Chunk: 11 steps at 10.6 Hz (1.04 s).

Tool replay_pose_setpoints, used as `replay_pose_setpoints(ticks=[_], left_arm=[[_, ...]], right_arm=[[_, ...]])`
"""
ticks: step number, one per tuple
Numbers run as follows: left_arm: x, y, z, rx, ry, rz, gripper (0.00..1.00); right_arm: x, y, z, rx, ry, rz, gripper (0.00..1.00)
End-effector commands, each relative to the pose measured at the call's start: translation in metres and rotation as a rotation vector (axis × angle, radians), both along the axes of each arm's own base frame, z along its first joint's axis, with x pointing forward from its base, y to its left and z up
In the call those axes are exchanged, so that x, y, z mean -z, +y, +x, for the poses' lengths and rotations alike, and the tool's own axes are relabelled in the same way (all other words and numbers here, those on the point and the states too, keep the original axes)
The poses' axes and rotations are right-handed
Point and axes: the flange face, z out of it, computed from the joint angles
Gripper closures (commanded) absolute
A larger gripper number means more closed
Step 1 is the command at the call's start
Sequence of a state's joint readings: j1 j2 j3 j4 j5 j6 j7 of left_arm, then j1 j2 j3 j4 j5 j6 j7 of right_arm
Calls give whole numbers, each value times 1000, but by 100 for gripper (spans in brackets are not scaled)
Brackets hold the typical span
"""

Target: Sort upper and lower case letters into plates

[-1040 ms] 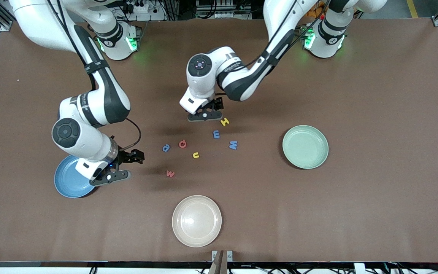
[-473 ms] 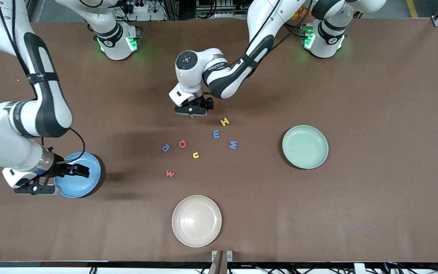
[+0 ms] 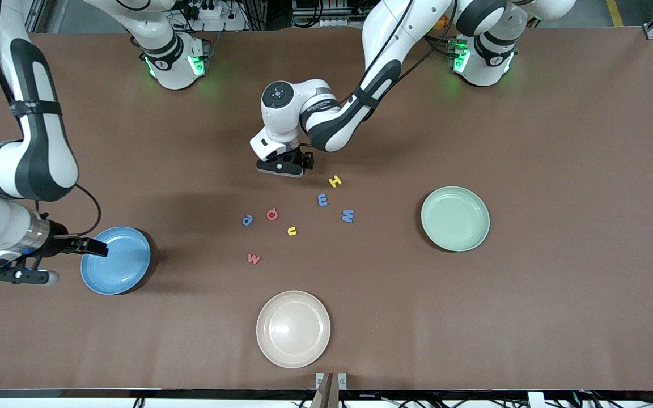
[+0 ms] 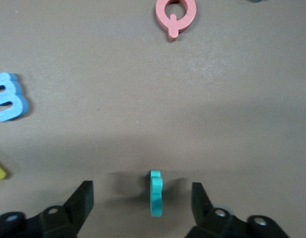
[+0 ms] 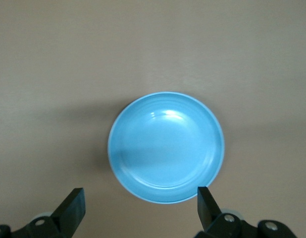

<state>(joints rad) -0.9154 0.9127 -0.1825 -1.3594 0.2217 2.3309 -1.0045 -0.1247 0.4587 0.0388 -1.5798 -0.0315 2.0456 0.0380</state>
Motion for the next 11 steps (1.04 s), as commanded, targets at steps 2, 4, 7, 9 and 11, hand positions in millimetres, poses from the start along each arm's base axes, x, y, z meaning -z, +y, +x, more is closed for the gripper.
replay_pose_setpoints(ticks=[2, 4, 7, 9, 11], left_arm=[[8, -12, 0, 26, -55, 5, 27], [8, -12, -1, 22, -51, 5, 38], [11, -12, -6, -19, -38, 10, 47], [12, -12, -6, -22, -38, 9, 47], [12, -14, -9, -32, -36, 11, 48]], right_arm=[[8, -13, 6, 28, -37, -16, 0], [5, -10, 4, 13, -28, -16, 0], [11, 2, -2, -9, 37, 5, 0], [15, 25, 0, -37, 36, 9, 0], [22, 42, 3, -54, 36, 11, 0]])
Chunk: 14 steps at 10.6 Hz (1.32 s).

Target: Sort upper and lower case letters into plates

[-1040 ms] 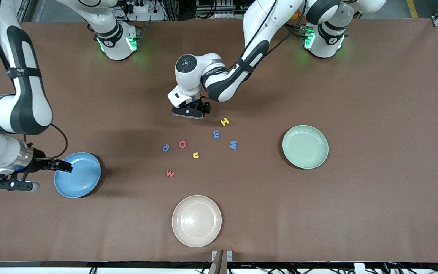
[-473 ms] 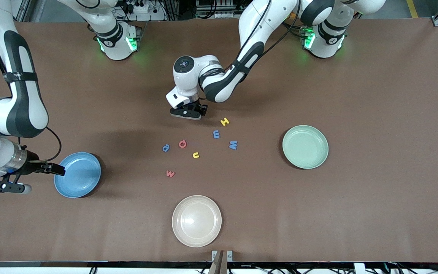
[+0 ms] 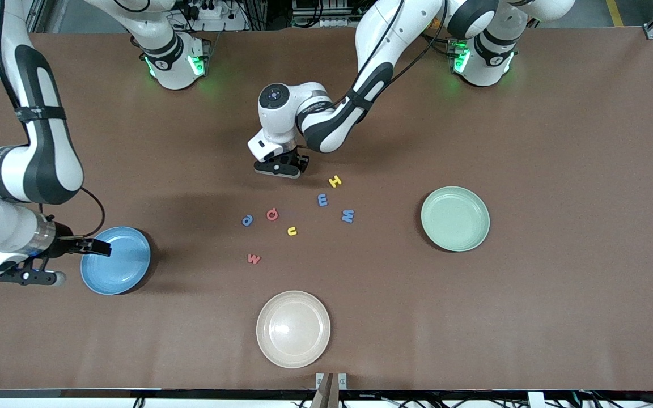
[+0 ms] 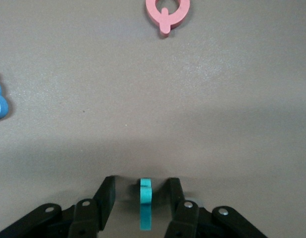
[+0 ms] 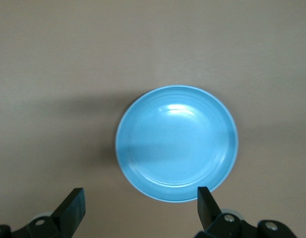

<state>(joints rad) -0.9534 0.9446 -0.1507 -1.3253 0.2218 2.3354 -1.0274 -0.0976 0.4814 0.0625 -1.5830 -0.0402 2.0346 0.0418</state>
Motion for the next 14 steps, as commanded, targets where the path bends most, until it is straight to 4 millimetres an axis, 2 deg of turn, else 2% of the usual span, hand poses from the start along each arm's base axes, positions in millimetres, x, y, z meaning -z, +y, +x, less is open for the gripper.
replay_pose_setpoints(ticks=[1, 2, 3, 4, 6, 7, 8, 10, 11, 12, 13, 14], left_arm=[[1, -5, -4, -32, -16, 4, 64], [3, -4, -3, -32, -14, 8, 94], [2, -3, -2, -12, -23, 18, 100], [4, -6, -7, 4, -24, 23, 100], [4, -5, -8, -2, -12, 21, 100], [3, -5, -7, -1, -13, 21, 100], [-6, 4, 10, 14, -20, 34, 100], [-29, 37, 47, 125, 22, 138, 100], [-50, 60, 69, 158, 57, 178, 100], [-71, 89, 95, 206, 146, 184, 100], [-101, 122, 117, 296, 209, 199, 100], [-115, 158, 137, 339, 256, 225, 100]], right_arm=[[2, 27, 2, -28, -1, 5, 0], [2, 36, 3, -26, -2, 4, 0], [4, 48, 2, -23, -1, 4, 0], [7, 60, 0, -27, 8, 2, 0], [19, 72, -9, -34, 64, -4, 0], [22, 89, -12, -58, 72, -5, 0], [23, 118, -15, -101, 69, -6, 0], [24, 172, -20, -50, 33, -9, 0], [34, 208, -26, -5, 30, -13, 0], [45, 229, -31, 62, 31, -18, 0], [59, 243, -38, 88, 34, -21, 0], [74, 245, -48, 126, 28, -19, 0]])
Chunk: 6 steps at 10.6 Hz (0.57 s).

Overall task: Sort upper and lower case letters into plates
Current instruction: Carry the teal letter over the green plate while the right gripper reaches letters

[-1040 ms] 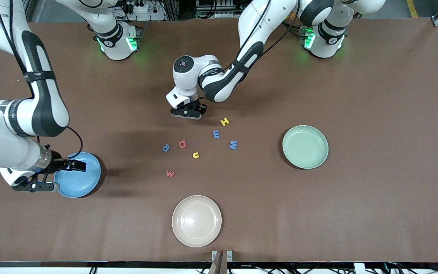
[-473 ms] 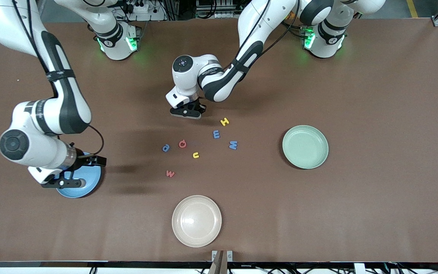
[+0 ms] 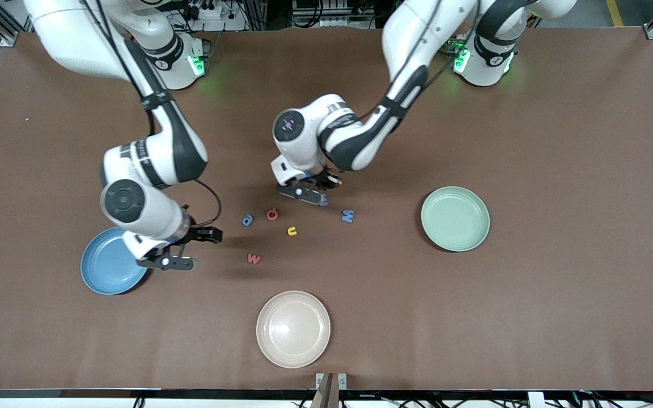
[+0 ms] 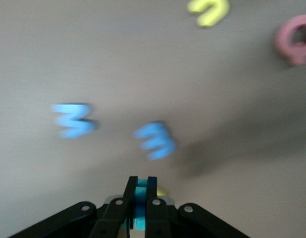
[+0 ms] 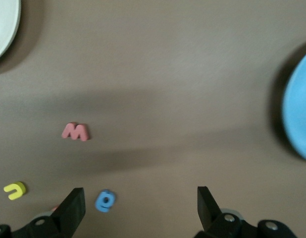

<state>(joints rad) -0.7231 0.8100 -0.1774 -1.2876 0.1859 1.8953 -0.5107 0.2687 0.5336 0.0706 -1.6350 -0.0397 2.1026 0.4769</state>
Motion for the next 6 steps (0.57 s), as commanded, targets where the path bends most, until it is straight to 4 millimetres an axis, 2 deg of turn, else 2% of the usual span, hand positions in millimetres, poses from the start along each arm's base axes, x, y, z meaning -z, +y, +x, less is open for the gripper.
replay_pose_setpoints(ticks=[1, 2, 3, 4, 6], left_arm=[[-39, 79, 29, 90, 111, 21, 100], [-40, 116, 42, 110, 125, 20, 100], [-43, 151, 49, 143, 147, 21, 100], [-45, 194, 61, 170, 160, 11, 100], [-27, 273, 62, 233, 145, -37, 100]], right_arm=[[32, 13, -20, 132, -7, -8, 0], [43, 32, -32, 208, -16, -16, 0], [55, 35, -40, 276, -30, -14, 0], [65, 33, -47, 296, -40, -8, 0], [78, 30, -56, 319, -27, -16, 0]])
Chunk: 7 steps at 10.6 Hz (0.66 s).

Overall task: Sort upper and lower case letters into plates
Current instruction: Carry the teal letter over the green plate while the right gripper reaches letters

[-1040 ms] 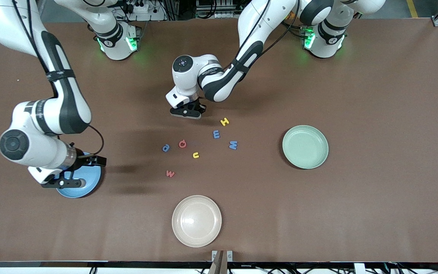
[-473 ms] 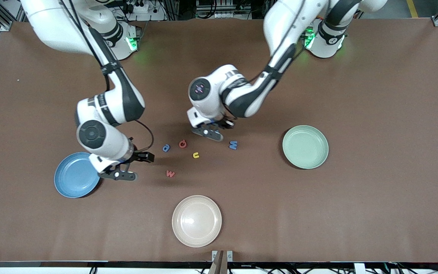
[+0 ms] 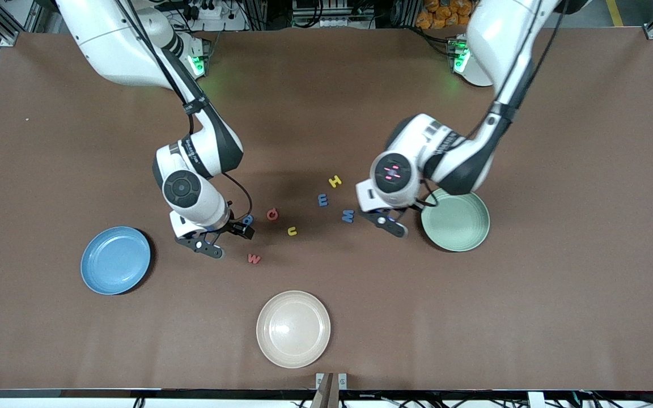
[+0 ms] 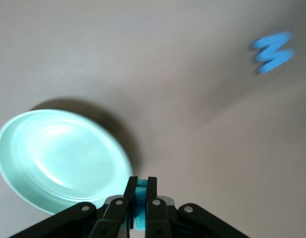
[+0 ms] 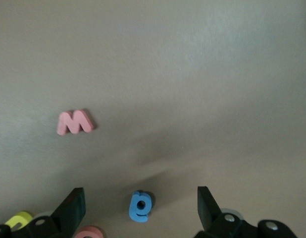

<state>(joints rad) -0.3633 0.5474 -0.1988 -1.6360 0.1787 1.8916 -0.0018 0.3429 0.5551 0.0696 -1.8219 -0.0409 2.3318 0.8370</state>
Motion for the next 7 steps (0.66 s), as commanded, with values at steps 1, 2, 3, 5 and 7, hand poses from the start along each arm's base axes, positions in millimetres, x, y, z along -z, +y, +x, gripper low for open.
replay_pose_setpoints(ticks=[1, 2, 3, 5, 7], left_arm=[[14, 77, -29, 74, -5, -52, 100], [22, 96, -36, 86, -13, -60, 100], [30, 115, -34, 97, -26, -80, 100], [38, 107, -38, 112, -29, -86, 100], [39, 107, -38, 109, -28, -85, 100]], right_arm=[[12, -8, -13, 83, -6, -9, 0], [20, -5, -18, 131, -21, -2, 0], [28, -6, -25, 146, -18, -3, 0], [45, -11, -39, 154, -40, 11, 0], [48, -4, -44, 175, -50, 20, 0]])
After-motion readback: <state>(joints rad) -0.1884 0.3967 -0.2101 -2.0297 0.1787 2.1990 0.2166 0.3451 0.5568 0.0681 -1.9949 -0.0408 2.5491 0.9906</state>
